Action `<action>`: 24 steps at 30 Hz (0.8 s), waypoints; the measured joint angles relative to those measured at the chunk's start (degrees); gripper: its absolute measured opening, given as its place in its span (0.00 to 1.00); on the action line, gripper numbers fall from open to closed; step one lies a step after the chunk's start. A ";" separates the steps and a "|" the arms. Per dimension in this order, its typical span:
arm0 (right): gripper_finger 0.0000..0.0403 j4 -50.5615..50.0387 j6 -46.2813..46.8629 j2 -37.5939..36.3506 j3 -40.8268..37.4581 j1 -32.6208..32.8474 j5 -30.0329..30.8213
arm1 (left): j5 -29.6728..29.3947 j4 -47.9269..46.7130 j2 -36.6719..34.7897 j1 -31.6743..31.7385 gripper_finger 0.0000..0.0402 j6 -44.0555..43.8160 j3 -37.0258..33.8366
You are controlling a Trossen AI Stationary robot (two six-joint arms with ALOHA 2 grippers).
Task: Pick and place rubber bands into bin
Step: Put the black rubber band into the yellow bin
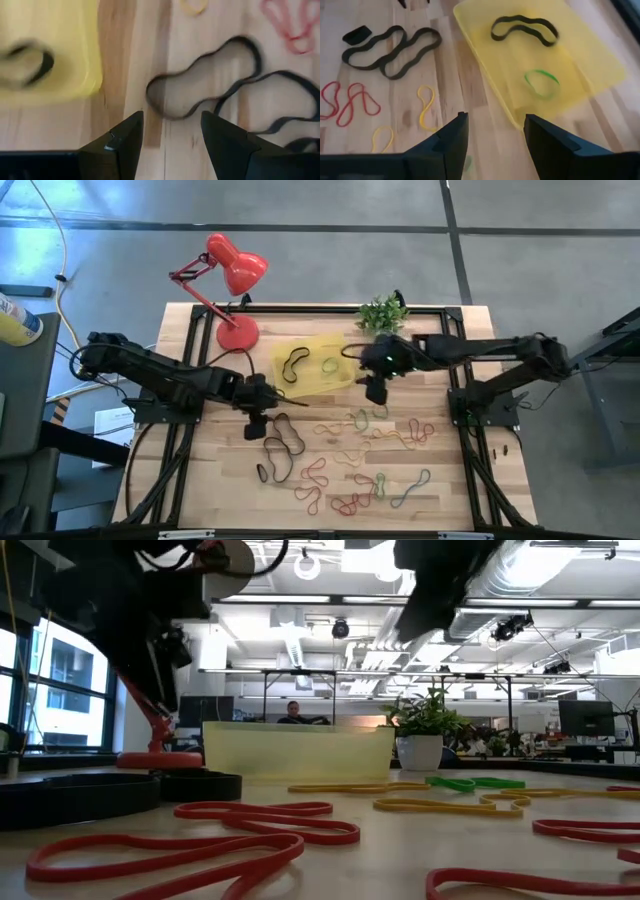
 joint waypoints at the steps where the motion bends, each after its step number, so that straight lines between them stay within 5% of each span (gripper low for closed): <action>1: 0.45 -1.63 1.43 -1.53 0.00 1.19 2.12 | -0.43 0.47 0.47 -0.02 0.47 -1.33 0.00; 13: 0.45 -20.80 19.65 -16.91 -0.02 14.09 28.16 | -0.87 5.90 10.33 -0.02 0.47 -10.89 0.03; 24: 0.45 -21.38 21.50 -19.88 -0.04 16.98 32.66 | -1.37 7.46 17.72 -0.02 0.47 -11.61 0.12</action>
